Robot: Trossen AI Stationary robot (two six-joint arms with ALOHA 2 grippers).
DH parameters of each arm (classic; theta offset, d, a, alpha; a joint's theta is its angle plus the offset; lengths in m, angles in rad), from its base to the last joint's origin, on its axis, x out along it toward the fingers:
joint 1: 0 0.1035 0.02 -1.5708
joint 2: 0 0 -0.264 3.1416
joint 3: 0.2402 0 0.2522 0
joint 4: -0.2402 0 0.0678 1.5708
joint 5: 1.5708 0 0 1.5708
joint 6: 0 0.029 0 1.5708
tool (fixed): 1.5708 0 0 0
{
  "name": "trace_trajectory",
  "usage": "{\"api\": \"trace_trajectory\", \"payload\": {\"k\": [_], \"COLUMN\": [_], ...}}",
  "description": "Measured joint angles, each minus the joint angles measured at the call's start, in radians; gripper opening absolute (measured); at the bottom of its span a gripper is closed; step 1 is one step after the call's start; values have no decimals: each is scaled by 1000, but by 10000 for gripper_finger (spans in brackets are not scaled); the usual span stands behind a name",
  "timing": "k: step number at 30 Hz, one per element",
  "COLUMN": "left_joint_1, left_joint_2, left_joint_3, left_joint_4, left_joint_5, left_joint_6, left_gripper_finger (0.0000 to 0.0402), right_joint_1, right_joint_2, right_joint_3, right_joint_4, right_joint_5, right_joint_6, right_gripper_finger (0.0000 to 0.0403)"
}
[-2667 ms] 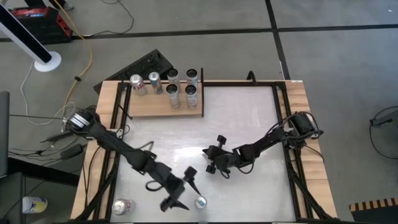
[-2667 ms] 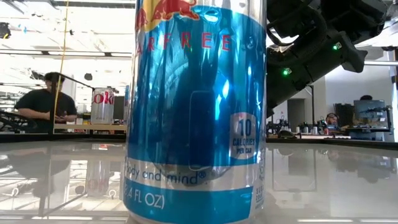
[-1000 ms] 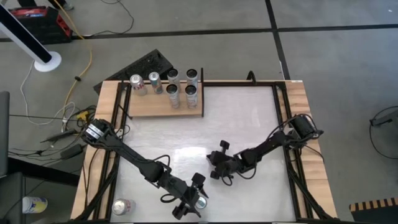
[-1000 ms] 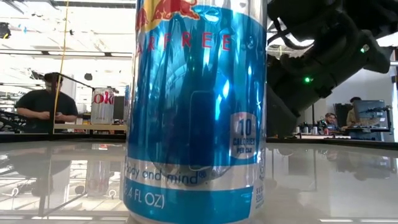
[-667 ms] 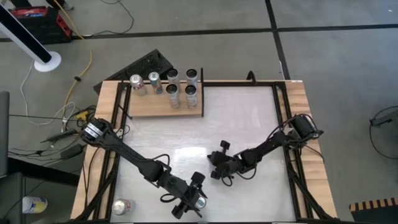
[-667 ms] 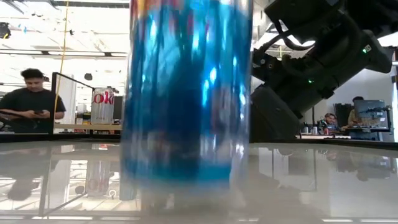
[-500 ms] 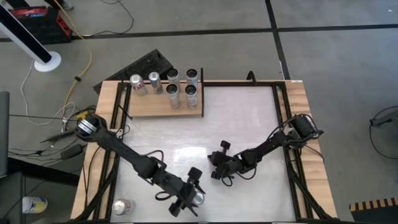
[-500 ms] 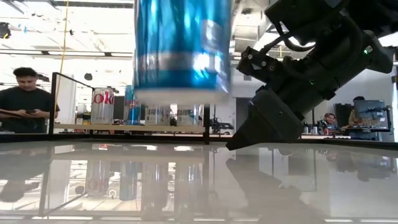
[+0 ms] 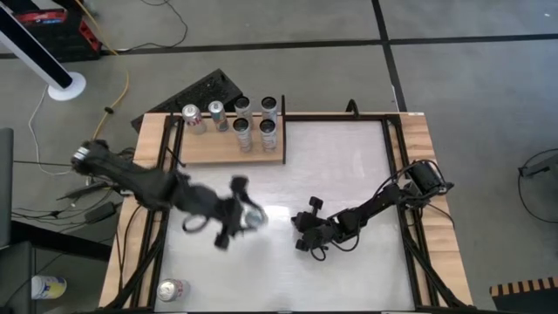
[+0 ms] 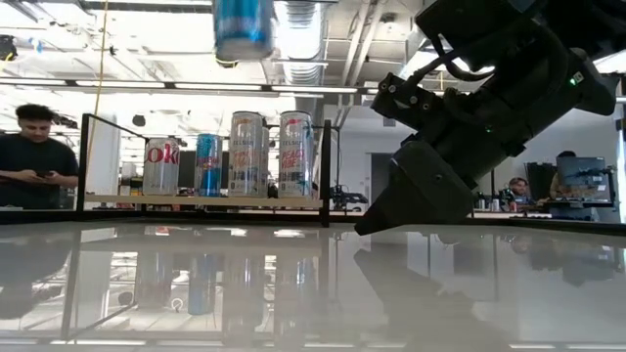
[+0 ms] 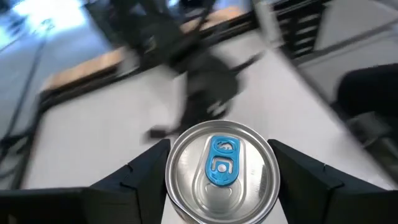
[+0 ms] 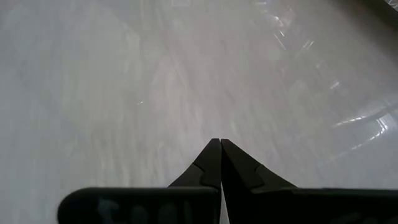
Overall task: Place canned beverage on shelf
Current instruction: Put the red bull soda can aligned with the other red bull soda can on the shelf
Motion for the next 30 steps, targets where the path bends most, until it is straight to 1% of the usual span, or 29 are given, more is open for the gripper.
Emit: {"api": "trace_trajectory", "payload": {"k": [2,4,10,13,15,18,20,23,28,30], "left_joint_1": [66,135,354,453,524,635,707,815,965,1021], "left_joint_2": [-71,-147,-415,-518,-560,-583,-577,-552,-499,-473], "left_joint_3": [-32,-93,-328,-407,-429,-445,-449,-450,-450,-450], "left_joint_4": [-71,-97,-71,-30,9,15,-11,-44,-51,-44], "left_joint_5": [-16,-18,26,45,88,154,188,230,362,403], "left_joint_6": [-16,-27,-24,13,32,65,79,90,149,195], "left_gripper_finger": [220,220,220,220,220,220,220,220,220,220], "right_joint_1": [0,0,0,0,-6,-16,-23,-29,-26,-23], "right_joint_2": [0,0,0,0,0,0,-1,-1,-1,-1], "right_joint_3": [0,0,0,0,0,0,0,0,0,0], "right_joint_4": [0,0,0,0,1,2,3,6,1,-1], "right_joint_5": [0,0,0,0,0,-1,-1,-1,-1,-1], "right_joint_6": [0,0,0,0,0,0,0,0,0,0], "right_gripper_finger": [27,27,27,27,27,27,27,27,27,27]}}
